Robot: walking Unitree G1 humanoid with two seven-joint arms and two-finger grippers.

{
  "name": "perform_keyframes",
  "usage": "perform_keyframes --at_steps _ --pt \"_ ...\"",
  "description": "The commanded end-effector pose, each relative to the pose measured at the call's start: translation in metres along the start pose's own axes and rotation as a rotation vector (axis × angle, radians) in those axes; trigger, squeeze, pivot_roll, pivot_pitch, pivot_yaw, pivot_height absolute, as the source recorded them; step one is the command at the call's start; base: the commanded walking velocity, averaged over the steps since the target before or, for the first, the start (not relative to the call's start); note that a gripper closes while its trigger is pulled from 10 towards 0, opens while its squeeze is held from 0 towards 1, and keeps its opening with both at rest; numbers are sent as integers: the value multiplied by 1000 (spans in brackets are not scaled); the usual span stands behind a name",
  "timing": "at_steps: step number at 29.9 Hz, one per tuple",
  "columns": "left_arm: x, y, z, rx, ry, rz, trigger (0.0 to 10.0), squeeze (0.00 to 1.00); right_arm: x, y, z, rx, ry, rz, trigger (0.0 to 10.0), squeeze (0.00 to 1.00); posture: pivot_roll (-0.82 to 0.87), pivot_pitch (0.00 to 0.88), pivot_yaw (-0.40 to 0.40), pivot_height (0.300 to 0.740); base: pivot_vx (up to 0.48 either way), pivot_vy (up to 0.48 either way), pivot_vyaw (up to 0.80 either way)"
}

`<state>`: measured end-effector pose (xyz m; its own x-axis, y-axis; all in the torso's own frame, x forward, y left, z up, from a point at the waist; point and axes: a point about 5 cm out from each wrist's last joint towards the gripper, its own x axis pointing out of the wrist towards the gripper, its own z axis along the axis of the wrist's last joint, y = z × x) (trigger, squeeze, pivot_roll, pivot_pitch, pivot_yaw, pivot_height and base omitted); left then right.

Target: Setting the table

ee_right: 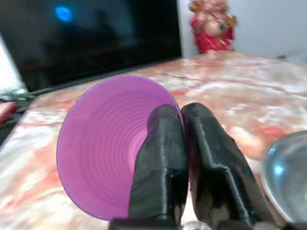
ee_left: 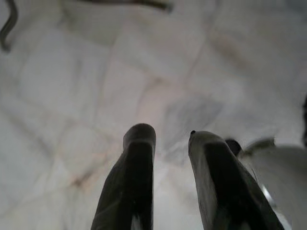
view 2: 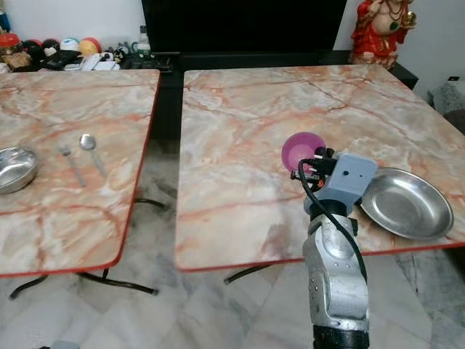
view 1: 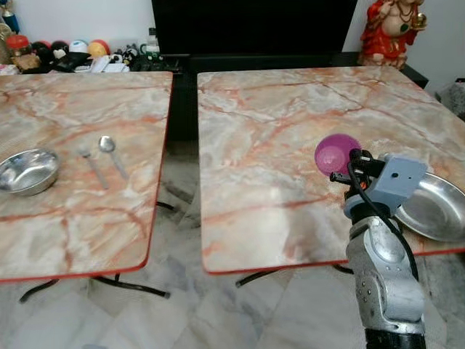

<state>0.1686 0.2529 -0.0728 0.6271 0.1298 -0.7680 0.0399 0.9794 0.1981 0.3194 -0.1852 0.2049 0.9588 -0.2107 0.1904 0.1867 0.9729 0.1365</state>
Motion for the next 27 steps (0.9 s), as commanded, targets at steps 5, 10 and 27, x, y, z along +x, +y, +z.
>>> perform_keyframes --at_steps 5,10,27 --pt "-3 9 -9 5 28 20 10000 0 -1 7 4 8 -17 13 10000 0 -82 136 14 740 301 0 0" --pt "-4 10 -10 26 41 34 10000 0 -2 -1 -7 15 44 -60 10000 0 -68 128 13 740 0 0 0" --pt "-4 10 -13 33 50 24 10000 0 10 -22 -24 231 221 -314 10000 0 -60 92 17 740 0 0 0"
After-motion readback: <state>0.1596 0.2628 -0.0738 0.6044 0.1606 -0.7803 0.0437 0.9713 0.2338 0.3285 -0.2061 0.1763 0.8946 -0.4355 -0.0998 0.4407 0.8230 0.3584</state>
